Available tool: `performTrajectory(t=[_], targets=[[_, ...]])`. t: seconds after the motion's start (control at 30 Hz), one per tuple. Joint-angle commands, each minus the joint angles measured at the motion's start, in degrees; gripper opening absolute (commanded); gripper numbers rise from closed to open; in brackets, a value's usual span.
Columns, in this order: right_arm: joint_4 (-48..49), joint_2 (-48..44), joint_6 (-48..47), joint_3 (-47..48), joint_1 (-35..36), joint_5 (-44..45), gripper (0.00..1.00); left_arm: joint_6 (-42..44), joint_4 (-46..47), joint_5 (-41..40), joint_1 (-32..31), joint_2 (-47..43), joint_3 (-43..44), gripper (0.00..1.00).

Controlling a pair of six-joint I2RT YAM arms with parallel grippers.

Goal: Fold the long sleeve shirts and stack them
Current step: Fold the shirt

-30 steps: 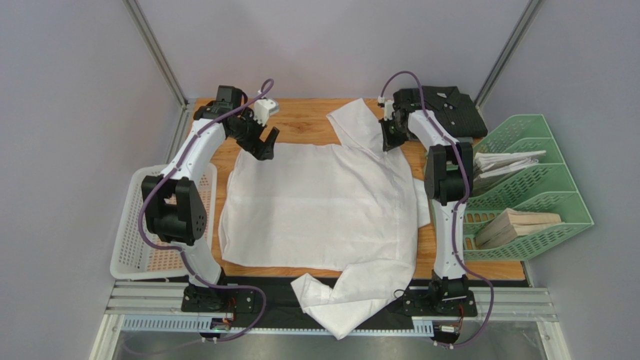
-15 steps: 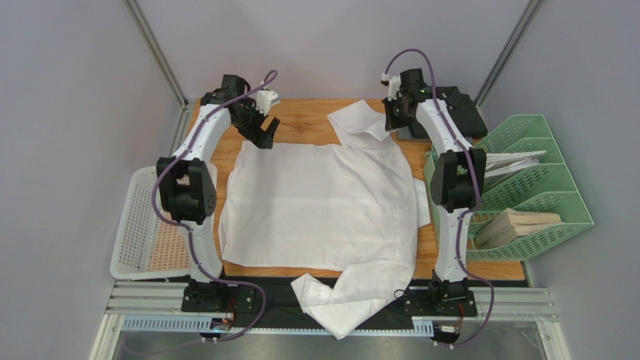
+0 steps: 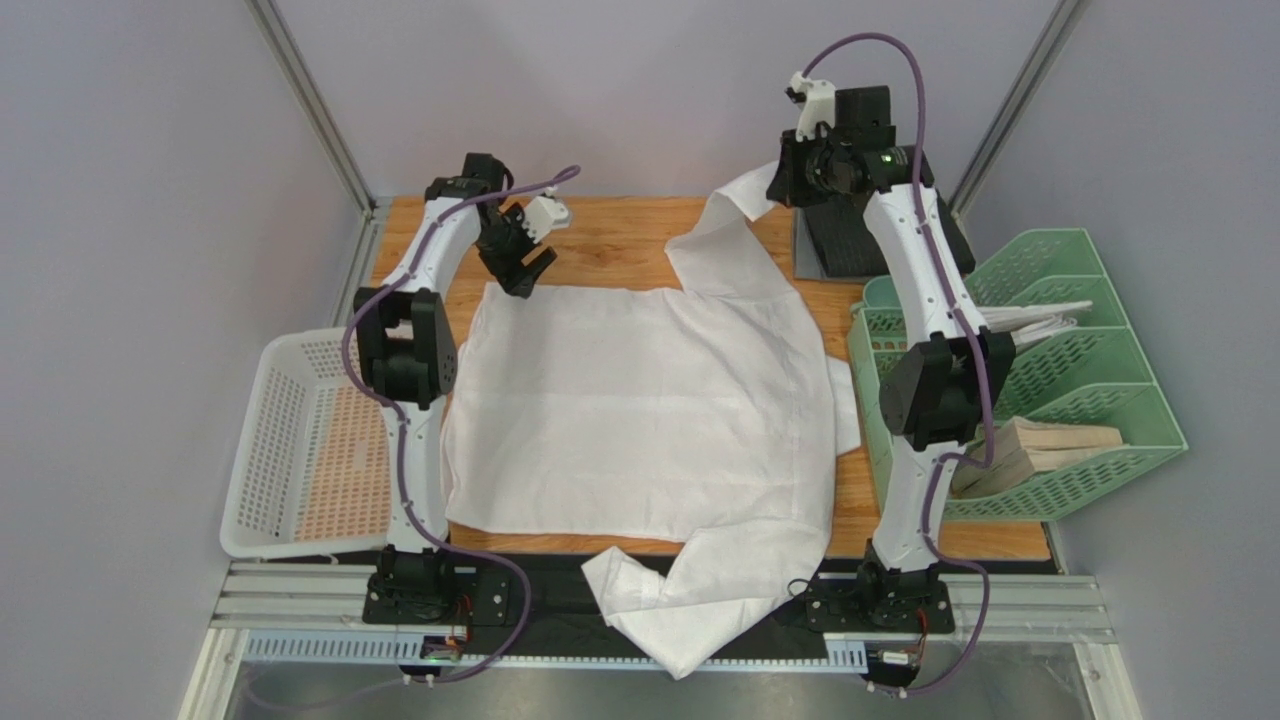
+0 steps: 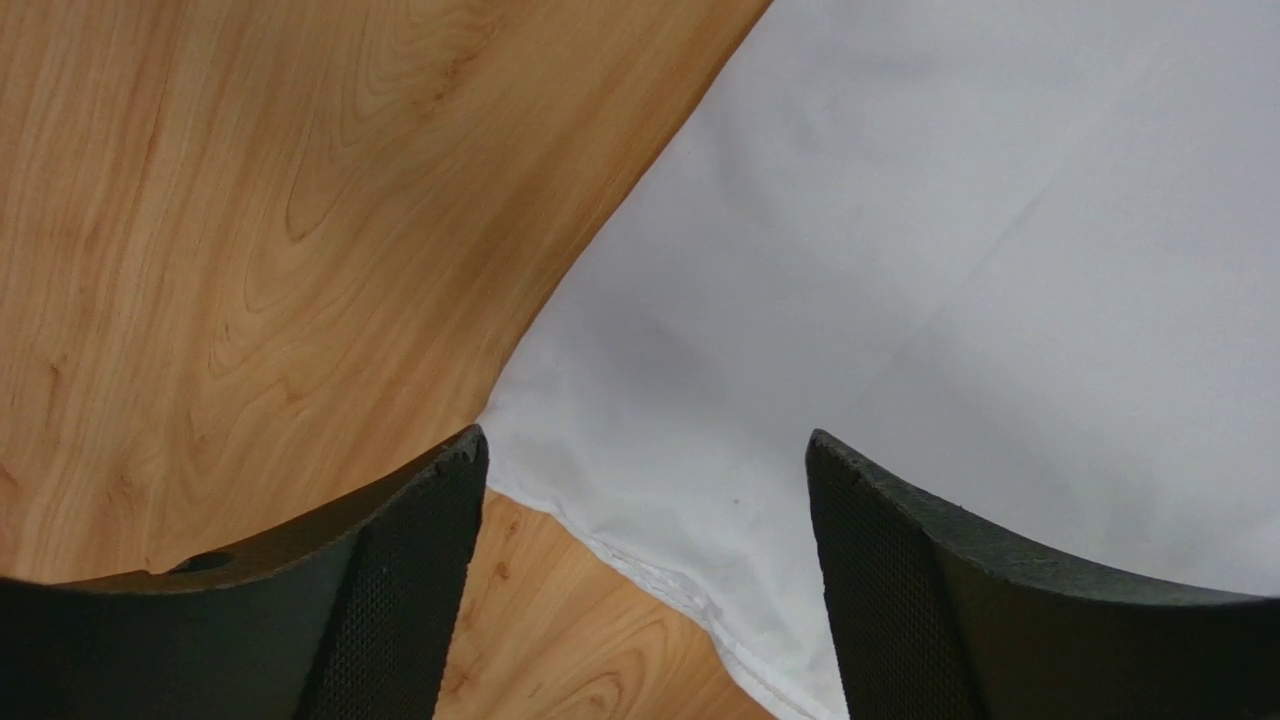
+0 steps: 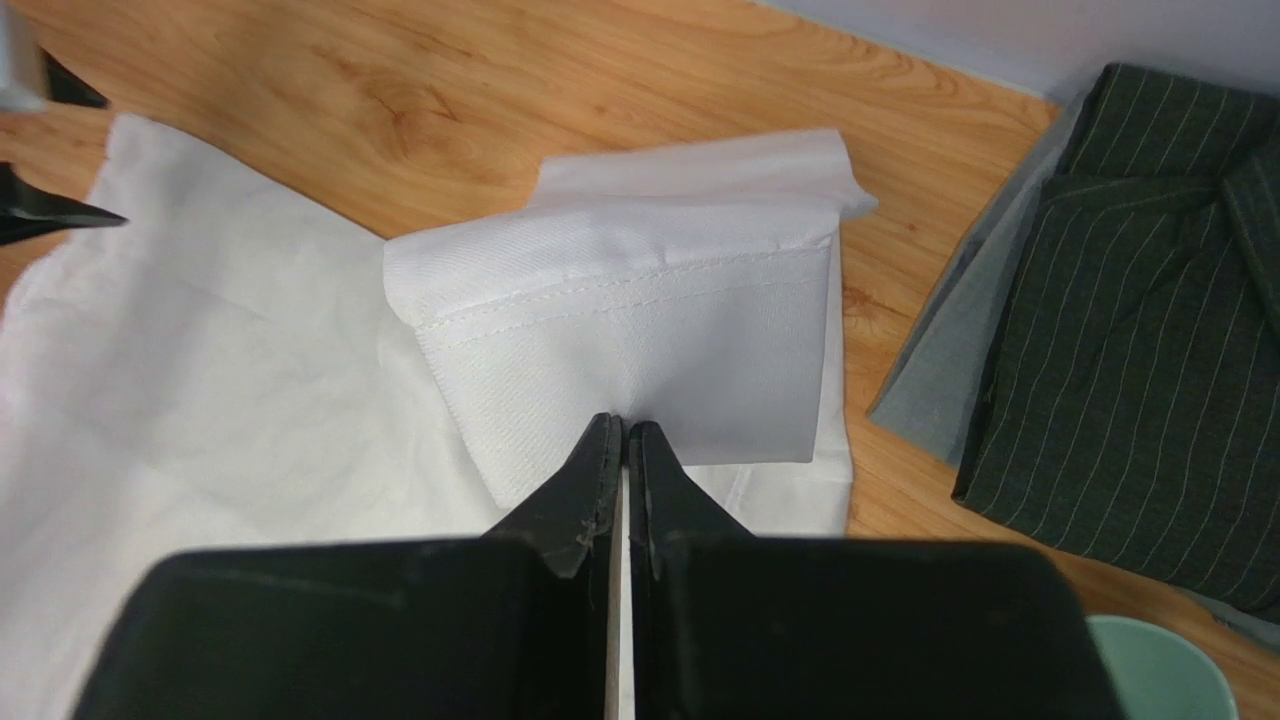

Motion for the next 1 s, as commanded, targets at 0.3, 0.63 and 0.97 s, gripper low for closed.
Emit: performTrajectory(t=[0.3, 0.63, 0.97], targets=[[14.03, -17.14, 10.35, 0.5, 0.34, -3.58, 0.0, 15.59, -0.37, 1.44, 0.77, 4.47, 4.34, 0.64], [12.27, -19.34, 9.48, 0.42, 1.13, -3.84, 0.0, 20.43, 1.13, -1.54, 1.04, 7.1, 4.86, 0.57], [11.57, -20.48, 9.65, -0.9, 1.31, -4.28, 0.0, 24.39, 1.57, -6.46, 1.65, 9.74, 4.16, 0.52]])
